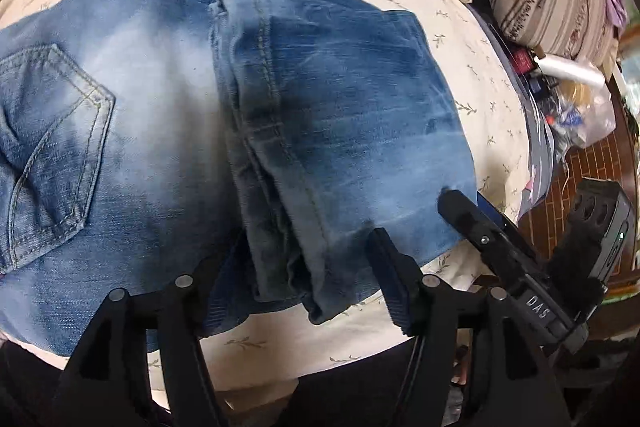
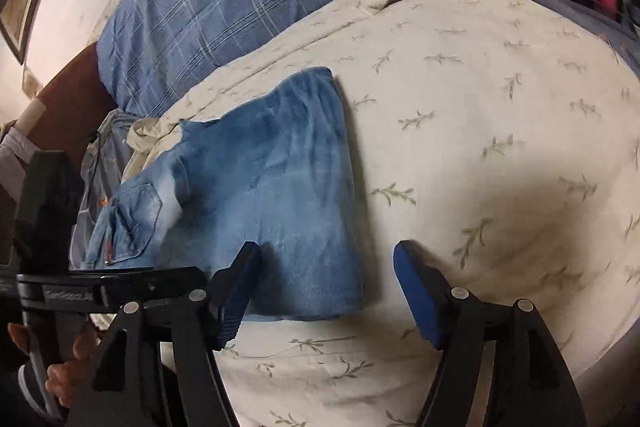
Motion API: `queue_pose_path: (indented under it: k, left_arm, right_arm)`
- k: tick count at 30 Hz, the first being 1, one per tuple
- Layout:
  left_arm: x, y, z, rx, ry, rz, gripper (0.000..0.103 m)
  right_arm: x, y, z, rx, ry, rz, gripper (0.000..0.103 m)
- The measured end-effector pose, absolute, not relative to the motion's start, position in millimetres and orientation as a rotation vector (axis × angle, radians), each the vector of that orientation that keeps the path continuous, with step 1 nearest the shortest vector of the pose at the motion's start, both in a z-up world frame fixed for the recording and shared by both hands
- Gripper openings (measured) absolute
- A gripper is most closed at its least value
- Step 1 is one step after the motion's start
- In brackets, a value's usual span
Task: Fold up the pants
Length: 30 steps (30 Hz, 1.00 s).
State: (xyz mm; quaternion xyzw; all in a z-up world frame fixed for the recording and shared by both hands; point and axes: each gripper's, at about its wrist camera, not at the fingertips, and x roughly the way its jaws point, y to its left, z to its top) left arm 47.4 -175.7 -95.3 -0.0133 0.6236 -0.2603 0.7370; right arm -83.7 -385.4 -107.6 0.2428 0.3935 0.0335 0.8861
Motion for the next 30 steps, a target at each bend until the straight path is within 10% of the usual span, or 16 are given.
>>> queue_pose_path:
  k: [5, 7, 8, 11, 26, 30]
  left_arm:
    - [49.5, -166.7, -96.6, -0.078, 1.382, -0.584, 0.065]
    - [48.6, -162.5, -95.7, -0.085, 1.384, -0.586, 0.061]
    - [48.9, -164.0, -94.5, -0.081, 1.382, -0.581, 0.058]
    - [45.9, -158.6, -91.5, -0.104, 1.383, -0.599, 0.043]
    - [50.4, -132.3, -75.6, -0.232, 1.394, -0.633, 0.034]
    - [50.9, -132.1, -51.6, -0.24, 1.337, -0.666, 0.046]
  right_arm:
    - [-81.5, -377.6, -105.5, 0.478, 0.811, 0.067, 0.081]
    - [-84.8, -378.7, -100.9, 0.487, 0.787, 0.105, 0.069]
    - [-87.5, -377.5, -97.7, 0.475, 0.779, 0.107, 0.046]
    - [-99.6, -373.5, -85.4, 0.405, 0.731, 0.12, 0.036]
    - [-103.6, -393.5, -92.0, 0.49, 0.761, 0.023, 0.051]
    - [-108.1, -400.6, -70.3, 0.506, 0.687, 0.015, 0.061]
